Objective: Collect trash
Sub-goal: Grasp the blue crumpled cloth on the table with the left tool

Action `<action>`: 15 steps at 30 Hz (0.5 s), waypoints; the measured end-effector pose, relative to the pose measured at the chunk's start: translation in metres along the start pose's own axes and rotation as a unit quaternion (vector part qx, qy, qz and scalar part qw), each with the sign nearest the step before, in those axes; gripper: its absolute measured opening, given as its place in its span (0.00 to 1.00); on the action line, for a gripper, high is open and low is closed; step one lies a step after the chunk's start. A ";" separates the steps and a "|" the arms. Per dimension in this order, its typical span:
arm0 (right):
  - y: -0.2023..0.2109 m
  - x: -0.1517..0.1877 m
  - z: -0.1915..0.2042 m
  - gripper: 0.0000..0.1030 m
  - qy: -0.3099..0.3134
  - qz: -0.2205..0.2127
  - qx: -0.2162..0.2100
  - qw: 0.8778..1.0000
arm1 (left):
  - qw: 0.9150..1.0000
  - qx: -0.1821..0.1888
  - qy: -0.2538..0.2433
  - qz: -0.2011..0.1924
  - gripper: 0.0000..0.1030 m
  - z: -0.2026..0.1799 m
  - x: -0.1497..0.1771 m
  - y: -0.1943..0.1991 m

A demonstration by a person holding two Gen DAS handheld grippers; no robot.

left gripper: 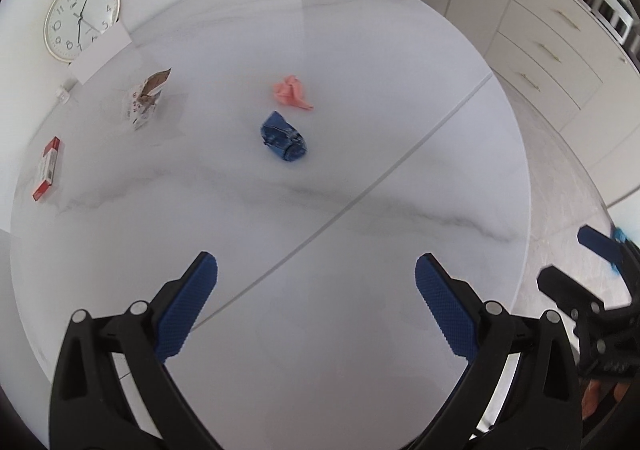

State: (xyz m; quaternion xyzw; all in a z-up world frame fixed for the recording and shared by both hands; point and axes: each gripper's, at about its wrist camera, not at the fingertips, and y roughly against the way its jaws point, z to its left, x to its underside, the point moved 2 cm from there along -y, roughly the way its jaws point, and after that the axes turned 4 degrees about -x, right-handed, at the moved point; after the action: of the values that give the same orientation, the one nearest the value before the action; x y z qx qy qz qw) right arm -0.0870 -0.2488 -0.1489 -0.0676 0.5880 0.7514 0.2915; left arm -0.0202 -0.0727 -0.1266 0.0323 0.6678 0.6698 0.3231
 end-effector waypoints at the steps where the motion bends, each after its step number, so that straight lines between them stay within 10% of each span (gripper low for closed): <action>1: -0.004 -0.005 0.003 0.98 0.002 0.002 0.001 1.000 | 1.000 -0.003 0.009 0.005 0.92 0.005 -0.007 -0.010; 15: -0.077 -0.087 0.013 0.98 0.027 0.035 0.005 0.999 | 0.992 -0.015 0.109 0.059 0.75 0.035 -0.080 -0.129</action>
State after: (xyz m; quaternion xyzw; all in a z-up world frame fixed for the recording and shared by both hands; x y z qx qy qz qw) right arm 0.0270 -0.2576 -0.1717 -0.0656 0.6015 0.7559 0.2498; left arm 0.1099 -0.0934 -0.2101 -0.0064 0.6860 0.6970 0.2086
